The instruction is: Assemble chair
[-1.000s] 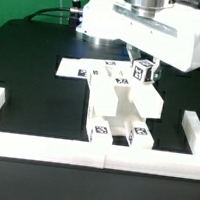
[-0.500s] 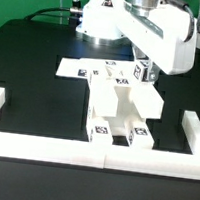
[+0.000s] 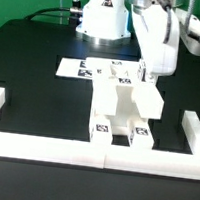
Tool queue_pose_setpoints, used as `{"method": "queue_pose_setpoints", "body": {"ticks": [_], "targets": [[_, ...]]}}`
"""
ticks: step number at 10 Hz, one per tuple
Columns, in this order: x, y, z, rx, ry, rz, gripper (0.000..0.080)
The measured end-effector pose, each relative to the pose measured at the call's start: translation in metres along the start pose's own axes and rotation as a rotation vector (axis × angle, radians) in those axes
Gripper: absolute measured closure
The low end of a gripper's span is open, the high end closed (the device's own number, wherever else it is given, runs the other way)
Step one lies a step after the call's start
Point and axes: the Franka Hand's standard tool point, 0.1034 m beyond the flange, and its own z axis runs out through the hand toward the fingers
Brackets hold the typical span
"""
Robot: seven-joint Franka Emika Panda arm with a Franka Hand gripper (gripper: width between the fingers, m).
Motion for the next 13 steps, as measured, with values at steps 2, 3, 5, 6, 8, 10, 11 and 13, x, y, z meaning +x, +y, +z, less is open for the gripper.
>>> {"method": "queue_pose_setpoints", "body": {"ticks": [2, 3, 5, 6, 8, 10, 11, 13], "targets": [[-0.003, 0.000, 0.000, 0.001, -0.009, 0.121, 0.0514], [-0.005, 0.000, 0.000, 0.001, -0.017, 0.192, 0.0514], [-0.007, 0.000, 0.001, 0.001, -0.021, 0.275, 0.0514], [-0.009, 0.000, 0.001, 0.001, -0.027, 0.353, 0.0514], [-0.011, -0.001, 0.001, 0.000, -0.032, 0.430, 0.0514], [-0.015, -0.001, 0.002, -0.001, -0.045, 0.484, 0.0514], [-0.016, -0.001, 0.002, -0.001, -0.046, 0.484, 0.0514], [-0.020, -0.001, 0.002, -0.001, -0.061, 0.501, 0.0514]]}}
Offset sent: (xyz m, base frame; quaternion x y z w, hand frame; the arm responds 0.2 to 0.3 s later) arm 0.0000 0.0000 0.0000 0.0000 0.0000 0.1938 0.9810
